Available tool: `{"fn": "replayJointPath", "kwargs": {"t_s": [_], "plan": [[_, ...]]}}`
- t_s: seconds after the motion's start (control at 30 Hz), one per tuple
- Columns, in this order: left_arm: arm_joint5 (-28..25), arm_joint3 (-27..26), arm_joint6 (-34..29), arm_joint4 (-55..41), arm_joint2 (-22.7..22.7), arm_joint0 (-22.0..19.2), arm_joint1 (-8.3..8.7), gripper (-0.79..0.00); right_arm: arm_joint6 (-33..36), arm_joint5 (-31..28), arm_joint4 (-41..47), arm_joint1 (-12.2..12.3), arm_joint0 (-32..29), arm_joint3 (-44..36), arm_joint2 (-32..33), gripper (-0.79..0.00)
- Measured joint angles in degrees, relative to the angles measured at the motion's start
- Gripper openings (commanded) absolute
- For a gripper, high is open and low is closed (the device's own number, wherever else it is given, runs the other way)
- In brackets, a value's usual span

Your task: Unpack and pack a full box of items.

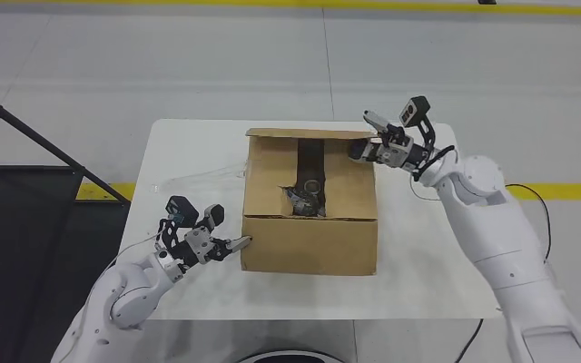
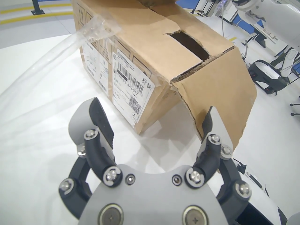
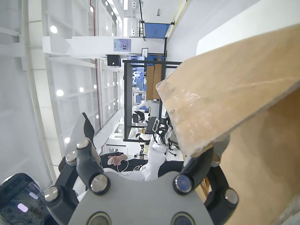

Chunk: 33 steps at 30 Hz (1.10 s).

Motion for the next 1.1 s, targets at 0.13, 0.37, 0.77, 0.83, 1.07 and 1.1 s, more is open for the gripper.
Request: {"fn": "replayJointPath", "kwargs": {"t_s": [0.13, 0.37, 0.77, 0.83, 1.07, 1.1], "plan": [[0.0, 0.4, 0.1, -0.2, 0.1, 0.0, 0.08, 0.000, -2.8, -2.3, 0.3, -1.5, 3.3, 4.1, -1.8, 0.000], [0.0, 1.4, 0.5, -1.2, 0.0, 0.0, 0.21, 0.000, -8.3, -6.4, 0.5, -5.2, 10.1, 15.2, -6.4, 0.000], [-0.1, 2.5, -0.1, -2.3, 0.3, -0.8, 0.46, 0.000, -23.3, -7.3, -7.7, -11.3, 17.2, 27.7, -13.4, 0.000], [-0.2, 2.6, -0.4, -2.3, 0.4, -0.9, 0.50, 0.000, -24.4, -7.0, -8.6, -12.2, 18.0, 29.7, -14.1, 0.000], [-0.2, 2.9, -0.7, -2.2, 0.8, -1.1, 0.63, 0.000, -25.0, -4.9, -10.7, -14.6, 20.2, 35.4, -15.6, 0.000], [-0.2, 2.9, -0.8, -2.2, 0.9, -1.1, 0.66, 0.000, -24.8, -4.9, -10.8, -14.9, 20.5, 36.2, -15.7, 0.000]]}}
